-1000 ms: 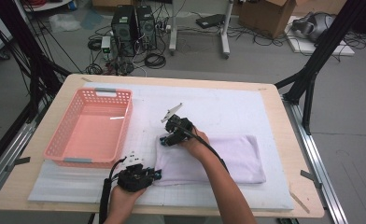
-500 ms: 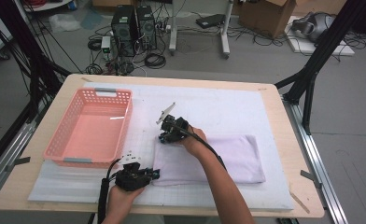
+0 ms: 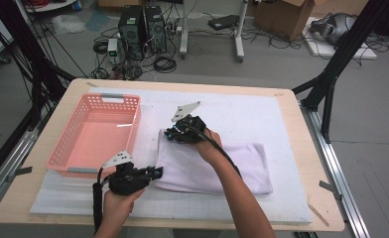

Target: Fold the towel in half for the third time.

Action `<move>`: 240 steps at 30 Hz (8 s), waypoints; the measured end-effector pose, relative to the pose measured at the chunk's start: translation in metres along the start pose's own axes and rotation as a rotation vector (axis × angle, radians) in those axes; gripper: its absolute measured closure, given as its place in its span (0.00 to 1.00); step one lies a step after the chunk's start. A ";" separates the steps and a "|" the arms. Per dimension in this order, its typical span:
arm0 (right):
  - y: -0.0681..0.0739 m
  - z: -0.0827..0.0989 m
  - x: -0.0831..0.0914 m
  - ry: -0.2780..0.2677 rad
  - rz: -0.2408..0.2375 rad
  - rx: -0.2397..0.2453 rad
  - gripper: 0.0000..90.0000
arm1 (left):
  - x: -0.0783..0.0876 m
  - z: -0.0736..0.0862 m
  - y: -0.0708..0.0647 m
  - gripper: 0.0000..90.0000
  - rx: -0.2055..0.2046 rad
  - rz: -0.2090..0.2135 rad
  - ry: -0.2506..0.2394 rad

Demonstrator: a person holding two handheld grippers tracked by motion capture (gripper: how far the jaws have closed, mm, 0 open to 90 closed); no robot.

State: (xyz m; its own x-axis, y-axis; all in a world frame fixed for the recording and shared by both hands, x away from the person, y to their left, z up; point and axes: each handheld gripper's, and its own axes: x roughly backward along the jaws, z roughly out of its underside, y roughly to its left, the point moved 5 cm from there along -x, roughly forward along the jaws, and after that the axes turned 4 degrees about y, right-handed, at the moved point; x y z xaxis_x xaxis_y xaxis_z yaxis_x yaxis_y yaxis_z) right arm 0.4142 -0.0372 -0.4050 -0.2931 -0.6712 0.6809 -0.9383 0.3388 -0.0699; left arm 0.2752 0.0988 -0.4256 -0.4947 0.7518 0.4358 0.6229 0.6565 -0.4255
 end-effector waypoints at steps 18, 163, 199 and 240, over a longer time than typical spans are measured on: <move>-0.025 0.047 0.059 -0.032 0.084 -0.079 0.94 | -0.062 -0.027 -0.049 0.90 -0.090 0.083 0.077; 0.041 0.241 0.213 0.083 0.382 -0.648 0.90 | -0.051 0.013 0.016 0.28 -0.245 -0.085 -0.032; -0.024 0.149 0.078 0.158 0.295 -0.361 0.74 | -0.051 0.013 0.017 0.28 -0.245 -0.084 -0.029; 0.021 0.228 0.171 0.017 0.382 -0.432 0.78 | -0.050 0.009 0.015 0.22 -0.223 -0.069 -0.055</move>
State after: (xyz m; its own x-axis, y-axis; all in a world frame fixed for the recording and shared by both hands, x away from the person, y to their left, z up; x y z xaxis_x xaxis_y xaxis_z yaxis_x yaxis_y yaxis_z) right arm 0.3024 -0.2953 -0.4565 -0.5903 -0.4383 0.6779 -0.6049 0.7962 -0.0119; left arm 0.3034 0.0713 -0.4610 -0.5692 0.7116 0.4119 0.7017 0.6815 -0.2078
